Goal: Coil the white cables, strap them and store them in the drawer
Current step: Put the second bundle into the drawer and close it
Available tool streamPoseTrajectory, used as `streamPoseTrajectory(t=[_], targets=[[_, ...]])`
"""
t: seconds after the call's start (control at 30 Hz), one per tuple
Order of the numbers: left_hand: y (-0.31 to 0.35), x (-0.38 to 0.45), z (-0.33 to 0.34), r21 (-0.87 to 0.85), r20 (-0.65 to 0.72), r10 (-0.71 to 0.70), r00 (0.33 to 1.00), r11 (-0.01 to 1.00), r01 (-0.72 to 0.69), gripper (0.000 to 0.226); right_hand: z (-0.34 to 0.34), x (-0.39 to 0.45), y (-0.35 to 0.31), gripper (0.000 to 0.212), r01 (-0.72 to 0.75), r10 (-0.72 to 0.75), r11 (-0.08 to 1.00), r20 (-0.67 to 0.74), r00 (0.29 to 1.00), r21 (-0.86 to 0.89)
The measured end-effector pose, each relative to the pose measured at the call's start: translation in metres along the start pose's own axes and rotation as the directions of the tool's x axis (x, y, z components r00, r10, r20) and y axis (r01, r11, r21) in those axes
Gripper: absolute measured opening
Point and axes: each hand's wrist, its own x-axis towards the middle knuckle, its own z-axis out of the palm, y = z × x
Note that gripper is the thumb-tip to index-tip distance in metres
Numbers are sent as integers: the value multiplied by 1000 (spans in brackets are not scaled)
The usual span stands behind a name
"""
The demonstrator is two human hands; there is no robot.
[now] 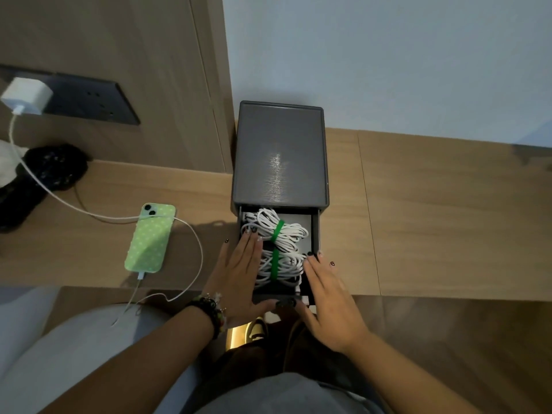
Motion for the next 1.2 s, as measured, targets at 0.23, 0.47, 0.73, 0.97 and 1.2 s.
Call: streamPoseTrajectory(t=[0.23,0.47,0.73,0.97,1.2], targets=[[-10,-3,2,14,51,99,994,995,-99,119,2,3,8,81,45,-37,987,54,998,-156],[-12,0,-5,-8,0,124,992,992,-124,115,-2,6,8,77,43,-35,983,46,998,-178],[-17,16,-15,-5,2,118,993,993,-118,113,-11,22,12,81,48,-32,981,84,996,-189],[-23,34,-25,36,-51,134,990,991,-132,119,-18,38,19,80,75,-58,972,81,995,-224],[-26,41,-26,116,-3,143,990,983,-142,130,-18,43,24,81,84,-68,957,68,995,-276]])
